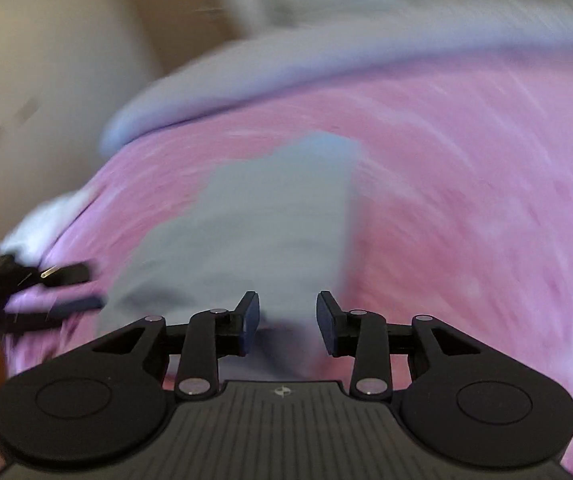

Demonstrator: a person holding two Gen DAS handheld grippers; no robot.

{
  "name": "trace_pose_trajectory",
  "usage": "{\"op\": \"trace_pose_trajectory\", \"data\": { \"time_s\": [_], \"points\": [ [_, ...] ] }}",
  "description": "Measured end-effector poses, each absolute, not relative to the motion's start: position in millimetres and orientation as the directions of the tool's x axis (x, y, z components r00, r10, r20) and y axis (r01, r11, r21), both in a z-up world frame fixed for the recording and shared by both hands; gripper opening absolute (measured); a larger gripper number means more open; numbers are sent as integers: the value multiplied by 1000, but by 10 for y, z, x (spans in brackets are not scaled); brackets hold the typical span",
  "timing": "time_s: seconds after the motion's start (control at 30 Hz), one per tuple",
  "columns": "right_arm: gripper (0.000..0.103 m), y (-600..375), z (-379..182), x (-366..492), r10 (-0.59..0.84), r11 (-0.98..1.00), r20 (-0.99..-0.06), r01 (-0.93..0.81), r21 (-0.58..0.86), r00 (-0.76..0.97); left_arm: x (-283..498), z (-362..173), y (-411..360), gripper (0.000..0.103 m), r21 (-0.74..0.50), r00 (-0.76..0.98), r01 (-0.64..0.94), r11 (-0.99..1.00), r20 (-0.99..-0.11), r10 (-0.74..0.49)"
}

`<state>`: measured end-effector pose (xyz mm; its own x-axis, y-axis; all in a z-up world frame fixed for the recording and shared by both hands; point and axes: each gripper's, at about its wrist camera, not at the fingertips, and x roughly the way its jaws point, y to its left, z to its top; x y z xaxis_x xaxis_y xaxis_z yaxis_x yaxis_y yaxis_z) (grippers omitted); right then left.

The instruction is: Fold clothes

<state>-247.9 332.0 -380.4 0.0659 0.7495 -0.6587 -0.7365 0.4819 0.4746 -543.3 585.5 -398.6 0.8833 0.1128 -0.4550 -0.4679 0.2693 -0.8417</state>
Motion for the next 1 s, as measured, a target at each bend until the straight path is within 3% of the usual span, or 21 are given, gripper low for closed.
{"op": "trace_pose_trajectory", "data": {
  "time_s": [0.13, 0.3, 0.37, 0.4, 0.43, 0.7, 0.8, 0.97, 1.0],
  "points": [
    [38, 3192, -4091, -2114, 777, 553, -629, -481, 680, 5, -5208, -4160, 5990, 53, -856, 881, -473, 210, -466, 86],
    [25, 3356, -4340, -1964, 778, 565, -626, -373, 736, -55, -4881, -4218, 6073, 53, -871, 897, -439, 221, -439, 52],
    [20, 3442, -4425, -1973, 760, 573, -646, -392, 720, -76, -4733, -4225, 6077, 40, -841, 877, -473, 264, -478, 50],
    [17, 3489, -4438, -2001, 755, 570, -651, -415, 710, -78, -4689, -4222, 6073, 17, -822, 865, -492, 287, -499, 55],
    [16, 3475, -4417, -2061, 750, 567, -658, -440, 696, -74, -4771, -4171, 6066, 10, -815, 868, -487, 313, -492, 72],
    [12, 3697, -3878, -2708, 740, 418, -672, -803, 425, 30, -5424, -3783, 6013, 9, -733, 888, -454, 507, -417, 193],
    [12, 3798, -3853, -2983, 721, 358, -691, -880, 313, 48, -5622, -4109, 6058, 9, -737, 859, -507, 447, -477, 187],
    [12, 3870, -3783, -3260, 696, 295, -710, -943, 153, 102, -5677, -4096, 6023, 9, -740, 891, -450, 500, -411, 194],
    [12, 3872, -3769, -3287, 692, 286, -713, -950, 128, 112, -5644, -4127, 6084, 10, -727, 879, -470, 501, -436, 192]
  ]
}}
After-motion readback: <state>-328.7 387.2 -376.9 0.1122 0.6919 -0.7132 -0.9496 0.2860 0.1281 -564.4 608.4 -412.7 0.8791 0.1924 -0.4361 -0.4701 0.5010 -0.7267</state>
